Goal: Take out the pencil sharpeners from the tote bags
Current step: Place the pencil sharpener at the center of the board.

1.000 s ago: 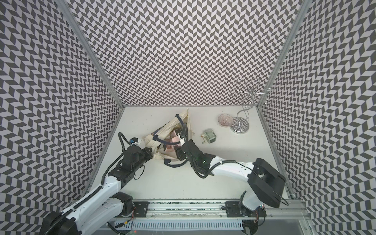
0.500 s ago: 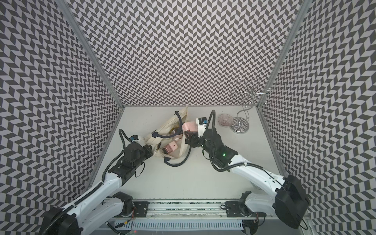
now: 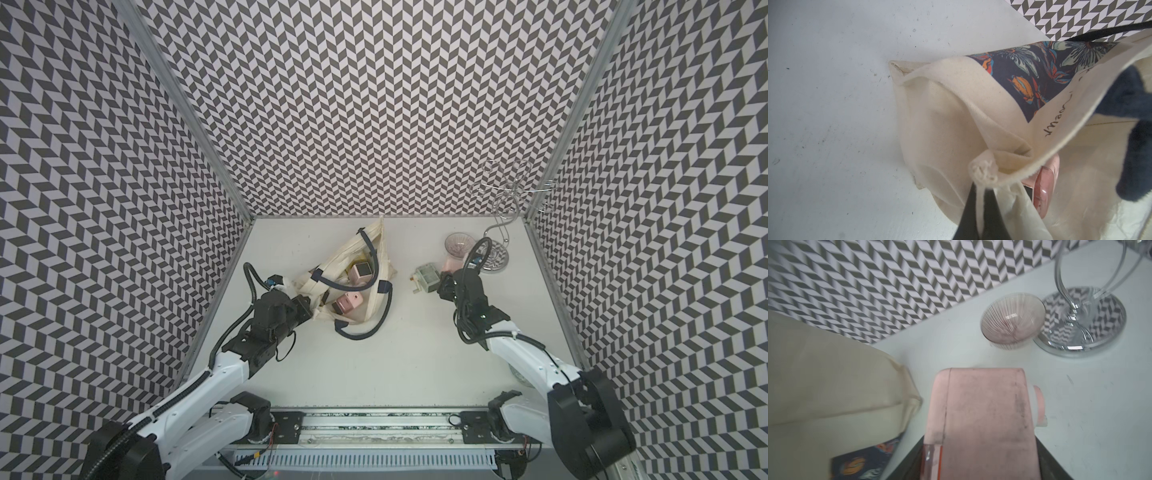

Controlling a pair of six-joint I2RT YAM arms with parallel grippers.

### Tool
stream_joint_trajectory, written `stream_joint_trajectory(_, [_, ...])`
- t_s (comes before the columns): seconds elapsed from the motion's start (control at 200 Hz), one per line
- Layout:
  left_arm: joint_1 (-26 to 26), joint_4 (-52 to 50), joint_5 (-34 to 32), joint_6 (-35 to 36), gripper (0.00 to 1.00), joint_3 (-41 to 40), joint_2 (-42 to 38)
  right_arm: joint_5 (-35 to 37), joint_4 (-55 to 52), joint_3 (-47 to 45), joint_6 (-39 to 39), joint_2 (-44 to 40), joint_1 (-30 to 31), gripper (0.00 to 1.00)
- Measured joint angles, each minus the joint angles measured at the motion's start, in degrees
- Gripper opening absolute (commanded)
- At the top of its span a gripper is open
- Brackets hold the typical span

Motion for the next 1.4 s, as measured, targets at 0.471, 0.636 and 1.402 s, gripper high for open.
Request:
stream_joint_trajectory(0.471, [0.0, -0.33, 0.15, 0.17, 0.0, -0.11, -2.4, 1.7, 1.64, 3.8, 0.98, 17.79, -1.66, 0.73])
stream_joint_trajectory(0.636, [0.0, -0.35, 0.28, 0.17, 0.0, -0.11, -2.38, 1.16, -3.15, 4.87, 0.5, 16.02, -1.66, 0.9])
stream_joint_trajectory(1.402, [0.0, -0.37, 0.37, 0.15, 0.0, -0.13, -2.43, -30.01, 9.31, 15.23, 9.92, 10.1, 23.32, 0.8])
